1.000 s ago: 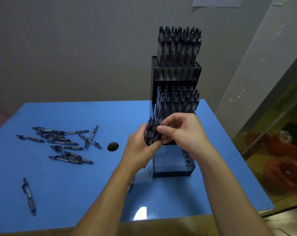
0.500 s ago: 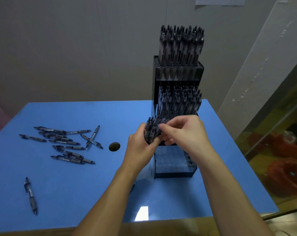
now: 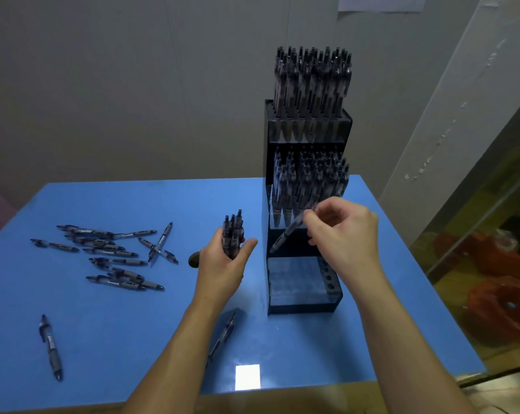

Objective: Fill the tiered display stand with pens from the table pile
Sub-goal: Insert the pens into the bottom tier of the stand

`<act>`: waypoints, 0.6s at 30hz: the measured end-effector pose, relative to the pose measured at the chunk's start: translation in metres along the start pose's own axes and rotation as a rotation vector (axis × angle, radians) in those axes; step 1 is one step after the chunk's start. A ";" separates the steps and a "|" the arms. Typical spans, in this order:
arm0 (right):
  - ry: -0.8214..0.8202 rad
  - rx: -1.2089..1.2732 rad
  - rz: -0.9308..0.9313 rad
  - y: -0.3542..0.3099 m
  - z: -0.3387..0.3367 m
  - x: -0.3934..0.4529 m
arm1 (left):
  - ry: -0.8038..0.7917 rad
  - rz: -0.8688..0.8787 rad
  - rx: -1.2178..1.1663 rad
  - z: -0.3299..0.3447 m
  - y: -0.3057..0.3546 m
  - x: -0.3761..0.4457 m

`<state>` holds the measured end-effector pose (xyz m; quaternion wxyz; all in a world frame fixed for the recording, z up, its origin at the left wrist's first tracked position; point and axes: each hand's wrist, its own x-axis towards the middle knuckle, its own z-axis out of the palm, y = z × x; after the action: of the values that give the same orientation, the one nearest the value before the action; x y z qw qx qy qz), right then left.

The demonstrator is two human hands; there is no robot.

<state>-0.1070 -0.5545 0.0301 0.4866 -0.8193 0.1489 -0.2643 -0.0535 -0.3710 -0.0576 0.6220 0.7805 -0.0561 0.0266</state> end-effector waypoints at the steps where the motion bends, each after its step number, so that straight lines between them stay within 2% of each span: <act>1: -0.008 -0.036 -0.018 0.003 0.002 -0.001 | 0.007 -0.005 -0.005 0.000 0.000 0.000; 8: -0.114 -0.254 -0.056 0.022 0.031 -0.005 | 0.025 -0.018 0.017 0.002 -0.003 0.001; 18: -0.101 -0.330 -0.079 0.025 0.040 -0.004 | 0.034 -0.030 0.011 0.001 -0.003 0.001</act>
<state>-0.0868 -0.5359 -0.0088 0.3415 -0.9055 0.1333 -0.2139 -0.0521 -0.3717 -0.0604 0.6188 0.7843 -0.0338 0.0309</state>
